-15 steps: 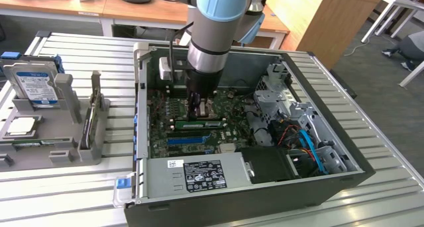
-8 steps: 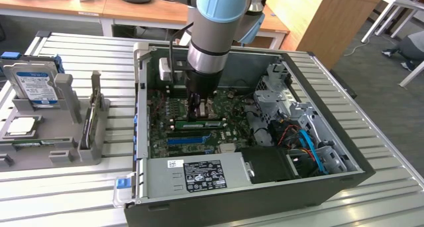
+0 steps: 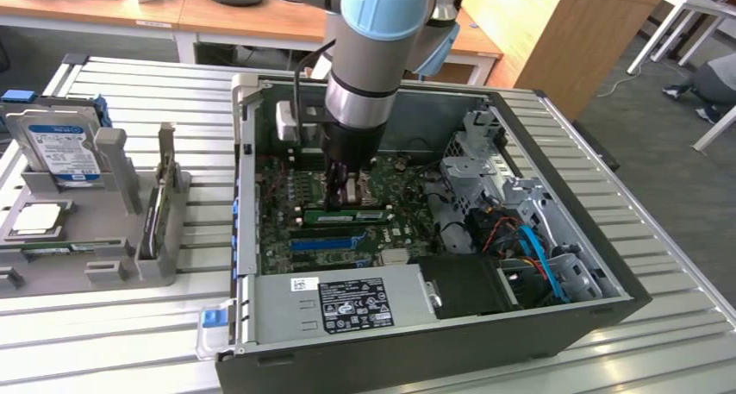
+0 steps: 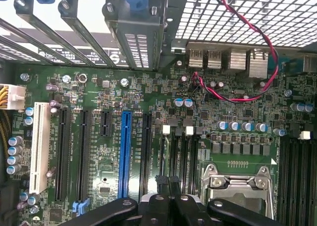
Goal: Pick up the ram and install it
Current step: 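Press down the ram until it locks into place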
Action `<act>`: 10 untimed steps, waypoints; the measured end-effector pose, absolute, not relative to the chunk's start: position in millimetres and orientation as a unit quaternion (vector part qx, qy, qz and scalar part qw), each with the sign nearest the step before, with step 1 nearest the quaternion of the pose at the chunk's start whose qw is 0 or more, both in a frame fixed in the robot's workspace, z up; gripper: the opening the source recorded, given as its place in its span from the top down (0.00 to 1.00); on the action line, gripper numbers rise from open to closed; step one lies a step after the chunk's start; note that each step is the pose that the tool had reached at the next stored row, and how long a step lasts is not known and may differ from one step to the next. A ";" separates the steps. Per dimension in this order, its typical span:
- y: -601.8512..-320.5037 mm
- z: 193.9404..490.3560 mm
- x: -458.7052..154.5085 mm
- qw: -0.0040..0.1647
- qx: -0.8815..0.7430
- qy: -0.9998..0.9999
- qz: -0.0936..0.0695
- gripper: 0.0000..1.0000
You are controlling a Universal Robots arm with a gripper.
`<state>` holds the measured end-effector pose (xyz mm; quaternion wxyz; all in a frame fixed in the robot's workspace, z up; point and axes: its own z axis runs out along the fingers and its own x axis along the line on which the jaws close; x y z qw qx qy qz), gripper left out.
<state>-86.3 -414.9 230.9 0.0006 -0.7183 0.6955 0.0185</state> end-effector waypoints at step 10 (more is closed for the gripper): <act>-414.9 229.4 -86.3 0.001 -0.718 0.695 0.018 0.89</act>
